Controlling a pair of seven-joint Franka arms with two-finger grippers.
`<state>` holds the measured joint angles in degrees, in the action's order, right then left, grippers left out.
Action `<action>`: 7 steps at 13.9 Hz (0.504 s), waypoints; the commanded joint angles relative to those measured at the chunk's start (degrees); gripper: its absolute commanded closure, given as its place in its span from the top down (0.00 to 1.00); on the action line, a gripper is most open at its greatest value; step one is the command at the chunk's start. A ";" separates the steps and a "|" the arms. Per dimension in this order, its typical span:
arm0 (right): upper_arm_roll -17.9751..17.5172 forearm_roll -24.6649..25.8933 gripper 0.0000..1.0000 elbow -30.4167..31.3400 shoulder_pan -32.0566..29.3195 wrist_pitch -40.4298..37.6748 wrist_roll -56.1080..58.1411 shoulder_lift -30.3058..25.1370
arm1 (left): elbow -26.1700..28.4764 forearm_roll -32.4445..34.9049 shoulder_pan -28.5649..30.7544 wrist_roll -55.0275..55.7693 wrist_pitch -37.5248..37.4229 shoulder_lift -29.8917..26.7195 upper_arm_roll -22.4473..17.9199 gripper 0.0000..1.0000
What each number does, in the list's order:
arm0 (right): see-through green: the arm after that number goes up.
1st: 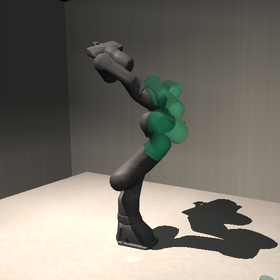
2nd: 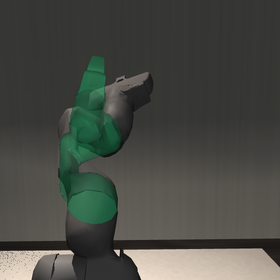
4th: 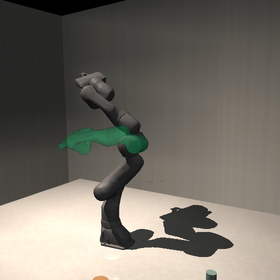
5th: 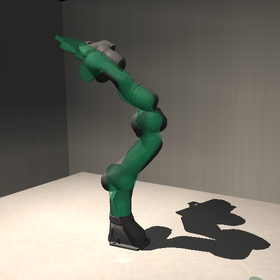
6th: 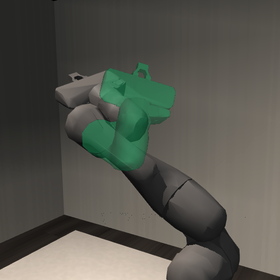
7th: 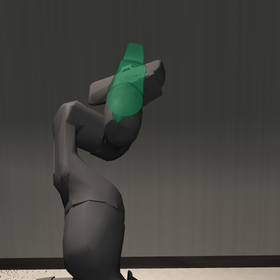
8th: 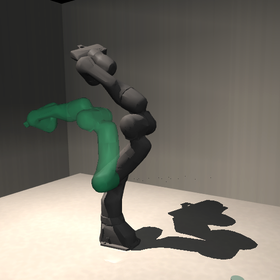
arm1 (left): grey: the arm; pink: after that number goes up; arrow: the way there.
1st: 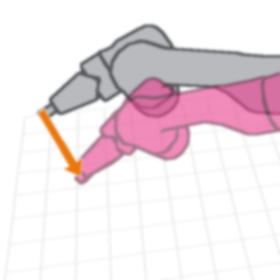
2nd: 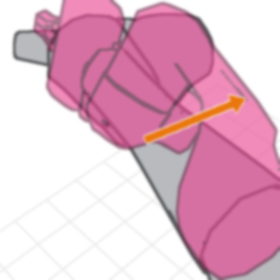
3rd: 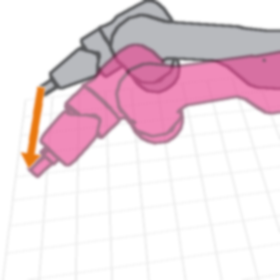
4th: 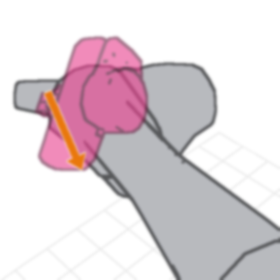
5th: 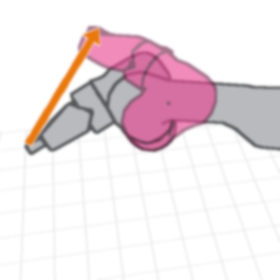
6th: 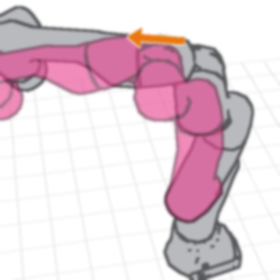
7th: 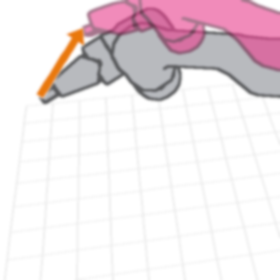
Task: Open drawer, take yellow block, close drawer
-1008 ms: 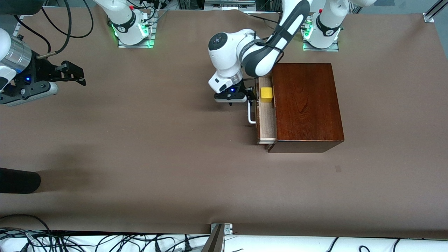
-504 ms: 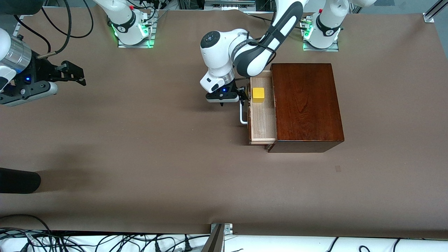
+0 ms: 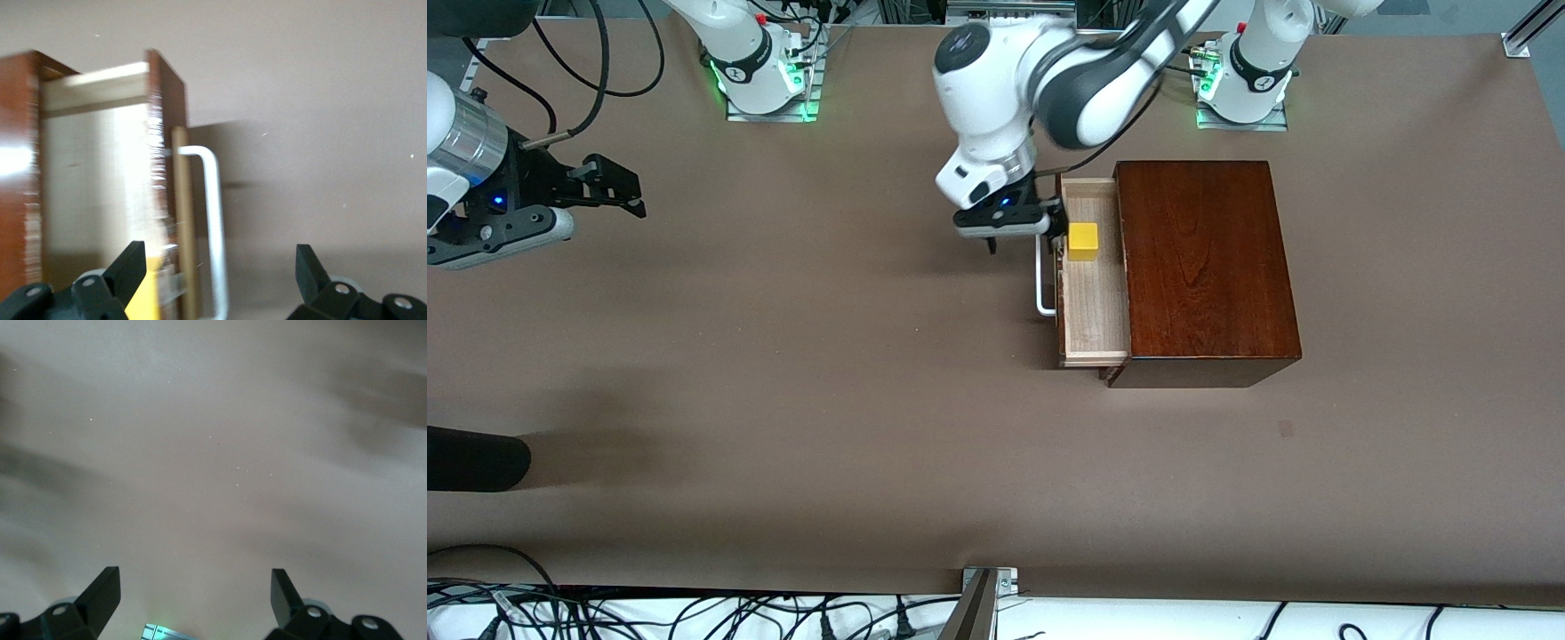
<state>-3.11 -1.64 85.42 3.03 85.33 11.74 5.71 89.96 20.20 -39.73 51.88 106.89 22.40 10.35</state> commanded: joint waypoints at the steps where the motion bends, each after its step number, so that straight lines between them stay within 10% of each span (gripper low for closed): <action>1: -0.66 -0.91 1.00 -0.43 0.13 -0.24 0.92 0.01 | 1.36 -7.17 7.02 -9.58 -4.48 -7.97 0.19 1.00; 7: -0.75 -0.91 1.00 -0.26 10.12 -0.60 2.85 1.14 | -1.00 -12.02 21.34 -28.80 -16.78 -17.22 -0.16 1.00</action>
<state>-4.10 -1.93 85.46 9.17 85.18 13.79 6.03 89.71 9.92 -22.29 29.78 92.97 6.57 9.90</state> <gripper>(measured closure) 0.000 0.000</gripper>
